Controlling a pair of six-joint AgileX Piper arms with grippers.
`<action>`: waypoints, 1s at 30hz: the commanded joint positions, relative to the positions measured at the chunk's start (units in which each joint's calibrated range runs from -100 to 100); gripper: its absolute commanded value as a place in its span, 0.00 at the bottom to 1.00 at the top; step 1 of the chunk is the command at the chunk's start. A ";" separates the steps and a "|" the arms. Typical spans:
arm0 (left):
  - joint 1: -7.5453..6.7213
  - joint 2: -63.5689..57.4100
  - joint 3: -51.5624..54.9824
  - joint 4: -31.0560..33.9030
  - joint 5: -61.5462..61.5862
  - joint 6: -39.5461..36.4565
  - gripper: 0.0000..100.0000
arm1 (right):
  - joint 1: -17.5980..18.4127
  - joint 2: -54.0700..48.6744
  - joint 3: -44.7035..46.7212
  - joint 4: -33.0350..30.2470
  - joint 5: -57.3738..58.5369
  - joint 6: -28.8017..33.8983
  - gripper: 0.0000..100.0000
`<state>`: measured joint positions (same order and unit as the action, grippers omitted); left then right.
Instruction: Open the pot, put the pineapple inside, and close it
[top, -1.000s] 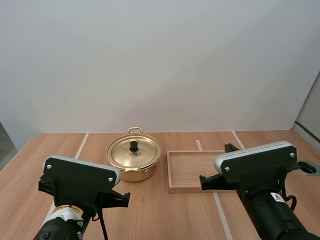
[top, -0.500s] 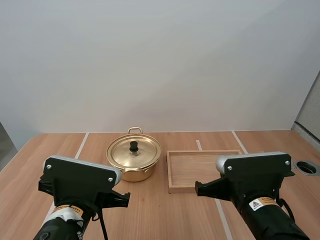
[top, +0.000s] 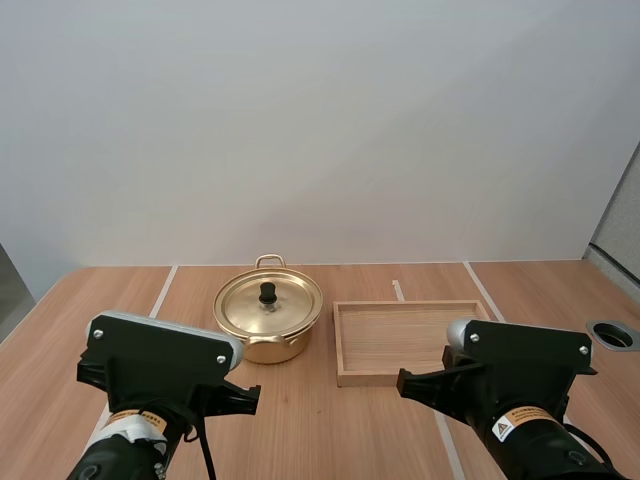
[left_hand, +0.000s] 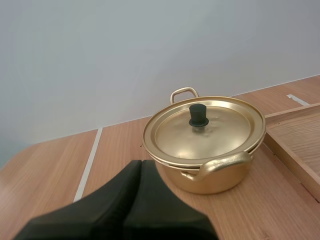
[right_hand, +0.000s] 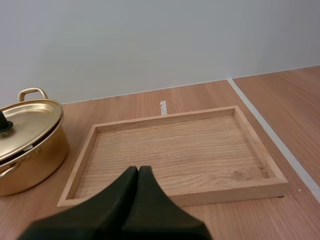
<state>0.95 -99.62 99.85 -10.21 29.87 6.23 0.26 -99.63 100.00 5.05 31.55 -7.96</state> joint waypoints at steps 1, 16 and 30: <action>0.08 -0.38 0.15 0.10 -0.55 -0.46 0.00 | -0.13 -0.37 0.00 -1.32 0.04 1.99 0.00; 0.08 -0.38 0.15 0.10 -0.55 -0.46 0.00 | -0.13 -0.37 0.00 -1.57 -0.13 1.97 0.00; 0.08 -0.38 0.15 0.10 -0.55 -0.46 0.00 | -0.13 -0.37 0.00 -1.87 -0.13 -0.16 0.00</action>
<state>0.95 -99.62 99.85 -10.21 29.87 6.23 0.26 -99.63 100.00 3.66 31.55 -7.58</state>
